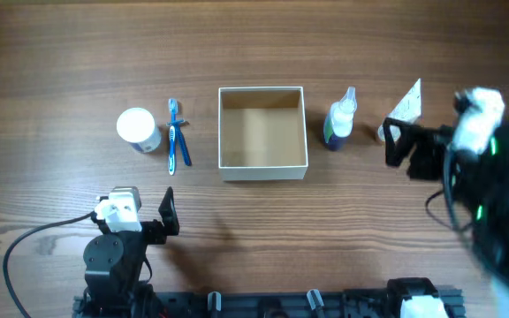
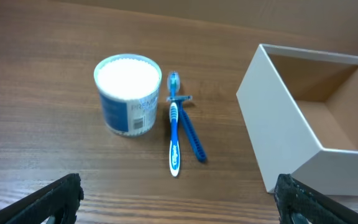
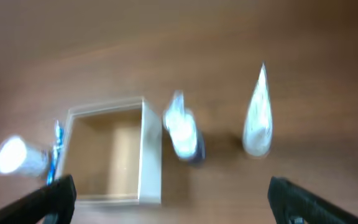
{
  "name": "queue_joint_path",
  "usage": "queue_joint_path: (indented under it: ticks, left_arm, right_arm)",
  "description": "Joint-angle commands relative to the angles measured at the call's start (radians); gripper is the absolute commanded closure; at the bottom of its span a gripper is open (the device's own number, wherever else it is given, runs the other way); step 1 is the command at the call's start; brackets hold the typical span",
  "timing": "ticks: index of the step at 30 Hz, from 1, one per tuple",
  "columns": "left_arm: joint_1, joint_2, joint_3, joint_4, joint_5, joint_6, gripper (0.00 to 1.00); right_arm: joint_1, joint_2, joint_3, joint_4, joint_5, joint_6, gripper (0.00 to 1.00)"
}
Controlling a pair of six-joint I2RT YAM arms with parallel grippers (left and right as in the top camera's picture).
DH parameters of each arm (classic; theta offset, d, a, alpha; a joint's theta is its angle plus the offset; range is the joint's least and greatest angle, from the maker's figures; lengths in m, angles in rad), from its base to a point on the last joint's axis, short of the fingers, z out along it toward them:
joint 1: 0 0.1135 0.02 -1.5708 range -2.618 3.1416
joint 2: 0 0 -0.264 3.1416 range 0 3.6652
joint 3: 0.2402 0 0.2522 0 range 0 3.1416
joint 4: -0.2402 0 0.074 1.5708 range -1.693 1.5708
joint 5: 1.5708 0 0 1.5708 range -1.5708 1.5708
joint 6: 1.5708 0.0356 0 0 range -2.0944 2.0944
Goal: Pack container
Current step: 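Grasp the blue foam pump bottle with the right gripper and lower it into the box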
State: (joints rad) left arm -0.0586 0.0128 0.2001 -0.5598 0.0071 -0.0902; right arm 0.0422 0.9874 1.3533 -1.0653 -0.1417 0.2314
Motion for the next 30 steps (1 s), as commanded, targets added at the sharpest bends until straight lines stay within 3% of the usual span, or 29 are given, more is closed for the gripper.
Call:
queue_joint_path:
  ticks: [1,3,5,12,26,30]
  left_arm:
    - [0.008,-0.01,-0.006,0.002,0.011,0.008,0.0]
    - [0.008,-0.01,-0.006,0.002,0.011,0.008,0.0]
    - [0.008,-0.01,-0.006,0.002,0.011,0.008,0.0]
    - [0.008,-0.01,-0.006,0.002,0.011,0.008,0.0]
    - [0.008,-0.01,-0.006,0.002,0.011,0.008,0.0]
    - [0.008,-0.01,-0.006,0.002,0.011,0.008,0.0]
  right_arm:
    - [-0.004,0.236,0.221,-0.087,-0.169,-0.045,0.0]
    - [-0.004,0.349,0.246,-0.095,-0.288,-0.05,0.0]
    - [0.001,0.432,0.246,-0.104,-0.284,-0.047,0.0]
    - [0.137,0.617,0.246,-0.092,0.101,0.095,0.0]
    - [0.193,0.845,0.196,-0.011,0.153,0.139,0.01]
    - [0.193,0.896,0.196,-0.002,0.171,0.148,0.19]
